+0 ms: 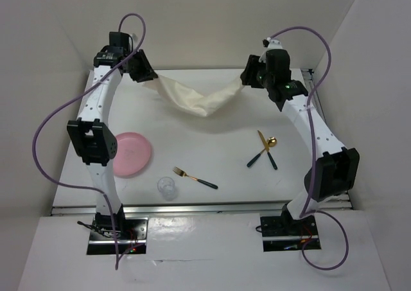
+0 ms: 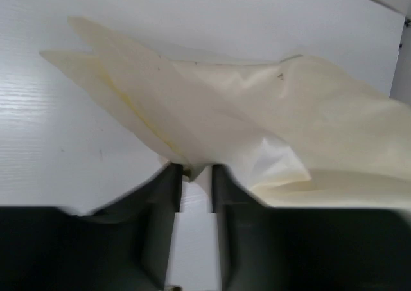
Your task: Set the dinner table for one person
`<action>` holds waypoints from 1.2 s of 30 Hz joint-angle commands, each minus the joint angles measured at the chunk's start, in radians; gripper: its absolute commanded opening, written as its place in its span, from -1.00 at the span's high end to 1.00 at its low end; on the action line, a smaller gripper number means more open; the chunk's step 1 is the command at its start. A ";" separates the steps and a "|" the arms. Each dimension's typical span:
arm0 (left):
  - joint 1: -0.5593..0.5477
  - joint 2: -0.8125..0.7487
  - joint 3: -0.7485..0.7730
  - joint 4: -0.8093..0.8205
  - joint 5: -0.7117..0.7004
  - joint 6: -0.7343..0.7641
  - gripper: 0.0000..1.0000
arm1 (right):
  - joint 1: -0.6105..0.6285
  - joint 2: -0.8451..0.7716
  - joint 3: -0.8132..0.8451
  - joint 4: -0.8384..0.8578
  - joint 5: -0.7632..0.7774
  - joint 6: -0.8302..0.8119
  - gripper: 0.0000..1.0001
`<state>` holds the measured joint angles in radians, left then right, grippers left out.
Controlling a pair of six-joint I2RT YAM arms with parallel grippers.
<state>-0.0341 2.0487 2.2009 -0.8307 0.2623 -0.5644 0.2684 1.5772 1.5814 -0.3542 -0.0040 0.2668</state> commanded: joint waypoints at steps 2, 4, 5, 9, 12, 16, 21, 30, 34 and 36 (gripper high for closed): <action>0.002 0.160 0.068 0.008 0.034 0.003 -0.16 | -0.023 0.128 -0.077 -0.018 0.010 0.074 -0.51; 0.002 0.172 0.068 -0.013 0.005 0.003 -0.41 | -0.032 0.149 -0.061 -0.117 0.064 0.113 -0.73; 0.002 0.127 0.037 0.007 -0.009 0.003 -0.51 | -0.032 0.149 -0.072 -0.117 0.064 0.123 -0.77; 0.002 -0.027 -0.198 0.110 -0.098 0.021 -0.74 | -0.069 0.077 -0.220 -0.062 0.050 0.176 -0.77; 0.002 -0.093 -0.324 0.137 -0.119 0.043 -0.52 | -0.078 0.066 -0.273 -0.052 0.050 0.176 -0.67; 0.002 -0.091 -0.460 0.147 -0.109 0.054 0.35 | -0.087 0.102 -0.285 -0.052 0.016 0.176 -0.18; 0.002 -0.068 -0.564 0.147 -0.095 0.032 -0.55 | -0.087 0.176 -0.276 -0.104 0.002 0.190 -0.29; -0.079 -0.189 -0.812 0.220 -0.078 -0.009 -0.56 | -0.149 0.195 -0.366 -0.094 -0.102 0.262 -0.35; -0.110 -0.199 -0.894 0.286 -0.055 -0.083 -0.67 | -0.176 0.115 -0.513 0.003 -0.180 0.347 -0.35; -0.110 -0.185 -0.894 0.304 -0.069 -0.118 -0.69 | -0.187 0.087 -0.552 0.038 -0.194 0.373 -0.35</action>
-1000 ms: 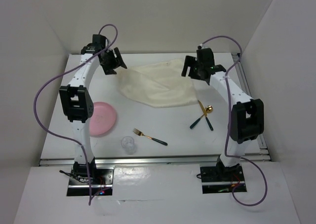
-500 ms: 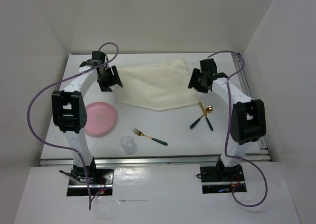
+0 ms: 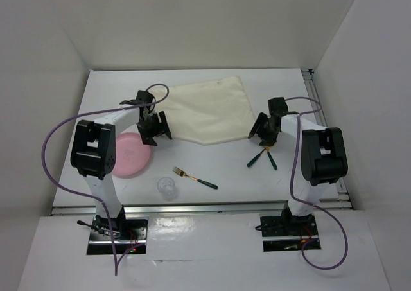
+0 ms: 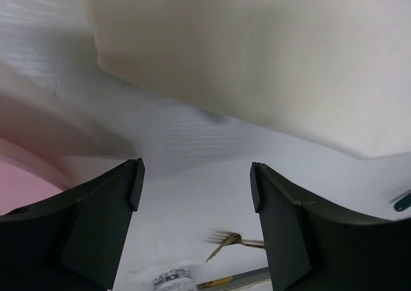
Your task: Set the dinner table for one person
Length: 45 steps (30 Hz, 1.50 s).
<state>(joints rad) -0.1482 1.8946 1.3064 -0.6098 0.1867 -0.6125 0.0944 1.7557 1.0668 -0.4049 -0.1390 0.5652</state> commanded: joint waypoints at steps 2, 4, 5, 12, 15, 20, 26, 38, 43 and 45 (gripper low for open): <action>0.004 0.000 0.001 0.122 0.007 -0.102 -0.69 | -0.025 -0.091 -0.062 0.107 -0.088 0.091 -0.35; 0.004 0.023 0.010 0.134 -0.013 -0.115 -0.67 | -0.036 -0.072 -0.076 0.126 -0.112 0.107 -0.35; 0.004 0.034 0.033 0.134 -0.038 -0.128 -0.67 | -0.045 -0.071 -0.086 0.147 -0.123 0.122 -0.35; -0.005 0.116 0.122 0.128 -0.082 -0.139 -0.52 | -0.045 0.016 -0.094 0.248 -0.123 0.174 -0.18; -0.005 0.158 0.168 0.110 -0.105 -0.139 -0.18 | -0.045 0.043 -0.076 0.276 -0.099 0.174 0.43; 0.005 0.192 0.351 -0.020 -0.115 -0.101 1.00 | -0.045 0.036 0.022 0.238 -0.065 0.153 1.00; 0.015 0.201 0.602 -0.183 -0.125 0.000 1.00 | -0.045 -0.054 0.127 0.192 -0.054 0.102 1.00; 0.024 0.133 0.683 -0.370 -0.020 0.195 0.91 | 0.002 -0.286 0.110 0.130 -0.060 0.039 1.00; 0.024 0.302 0.822 -0.406 -0.122 0.169 -0.49 | 0.011 -0.271 0.001 0.144 -0.028 0.058 1.00; 0.024 0.310 0.840 -0.452 -0.151 0.146 -0.58 | 0.011 -0.256 0.001 0.144 -0.028 0.058 1.00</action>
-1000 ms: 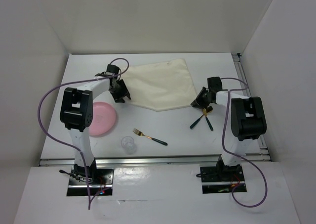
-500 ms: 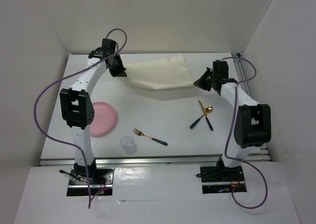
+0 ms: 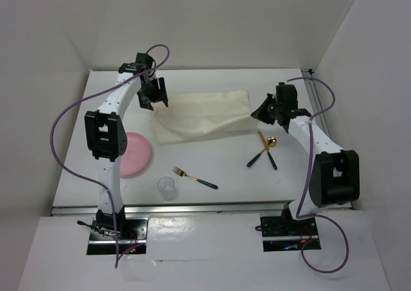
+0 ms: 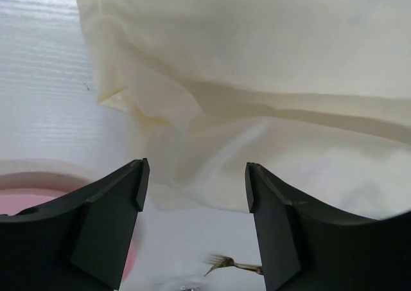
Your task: Set the dinner table for one person
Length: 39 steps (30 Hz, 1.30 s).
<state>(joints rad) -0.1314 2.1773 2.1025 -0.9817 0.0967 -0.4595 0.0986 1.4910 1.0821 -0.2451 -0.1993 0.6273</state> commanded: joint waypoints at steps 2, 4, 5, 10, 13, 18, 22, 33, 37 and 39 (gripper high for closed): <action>0.007 -0.043 -0.075 -0.037 -0.095 -0.016 -0.58 | 0.016 0.032 -0.024 -0.016 0.041 -0.005 1.00; 0.007 -0.162 -0.162 0.032 -0.130 -0.033 -0.63 | 0.026 0.032 -0.036 -0.016 0.041 -0.005 1.00; 0.007 -0.192 -0.226 0.032 -0.143 -0.045 -0.63 | 0.026 0.032 -0.036 -0.016 0.041 -0.005 1.00; -0.013 -0.352 -0.478 0.095 -0.103 -0.074 -0.03 | 0.045 0.041 -0.045 -0.025 0.063 -0.005 1.00; -0.039 -0.483 -0.700 0.165 -0.025 -0.120 0.41 | 0.046 0.041 -0.056 -0.045 0.075 -0.015 1.00; -0.100 -0.599 -0.962 0.250 0.014 -0.238 -0.28 | 0.055 0.011 -0.088 -0.054 0.084 -0.024 1.00; -0.122 -0.620 -1.038 0.337 0.002 -0.312 -0.71 | 0.055 0.011 -0.097 -0.054 0.075 -0.024 1.00; -0.131 -0.481 -1.058 0.483 -0.040 -0.332 -0.35 | 0.055 0.011 -0.106 -0.065 0.084 -0.044 1.00; -0.142 -0.433 -1.047 0.483 -0.089 -0.332 -0.29 | 0.055 0.011 -0.106 -0.074 0.084 -0.044 1.00; -0.142 -0.433 -1.047 0.474 -0.100 -0.332 -0.34 | 0.055 0.011 -0.106 -0.083 0.075 -0.054 1.00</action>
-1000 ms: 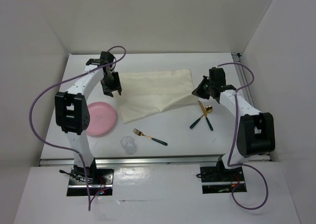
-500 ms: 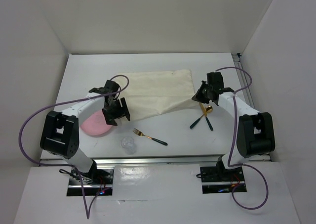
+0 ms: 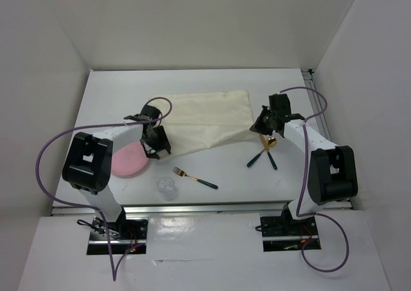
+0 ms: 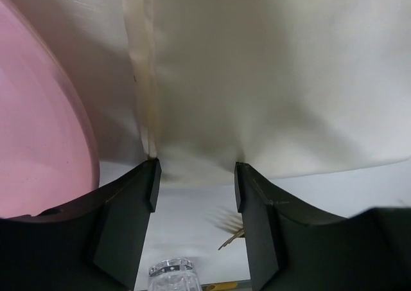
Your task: Set the dinner table for one person
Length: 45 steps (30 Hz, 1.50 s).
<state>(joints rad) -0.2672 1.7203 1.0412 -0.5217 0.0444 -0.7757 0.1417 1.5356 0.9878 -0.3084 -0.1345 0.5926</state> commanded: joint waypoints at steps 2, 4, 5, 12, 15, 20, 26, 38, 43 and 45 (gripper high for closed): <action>-0.006 0.033 0.014 0.014 -0.048 -0.016 -0.34 | 0.012 -0.034 -0.012 -0.029 0.010 -0.019 1.00; -0.006 0.053 0.032 0.023 -0.038 0.007 0.24 | 0.012 -0.034 -0.012 -0.029 0.019 -0.019 1.00; -0.006 0.064 0.071 0.012 -0.038 0.018 0.59 | 0.012 -0.034 -0.012 -0.038 0.019 -0.019 1.00; -0.006 0.082 0.441 -0.228 -0.041 0.150 1.00 | 0.001 -0.043 0.124 -0.075 0.009 -0.010 1.00; -0.006 0.033 0.590 -0.320 -0.063 0.185 1.00 | -0.008 -0.054 0.202 -0.106 0.018 -0.019 1.00; 0.014 -0.022 0.724 -0.389 -0.052 0.237 1.00 | -0.008 -0.107 0.242 -0.120 0.009 -0.028 1.00; 0.066 -0.111 0.747 -0.413 0.041 0.256 1.00 | -0.008 -0.183 0.253 -0.142 0.018 -0.051 1.00; 0.154 -0.283 0.842 -0.480 0.095 0.256 1.00 | -0.008 -0.390 0.373 -0.250 0.058 -0.108 1.00; 0.175 -0.248 0.947 -0.480 0.132 0.265 1.00 | -0.008 -0.390 0.463 -0.239 0.058 -0.108 1.00; 0.175 -0.219 1.012 -0.506 0.132 0.265 1.00 | -0.008 -0.353 0.527 -0.229 0.046 -0.108 1.00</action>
<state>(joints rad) -0.1123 1.4723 1.9705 -1.0111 0.1749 -0.5476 0.1379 1.1713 1.4204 -0.5442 -0.1135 0.5064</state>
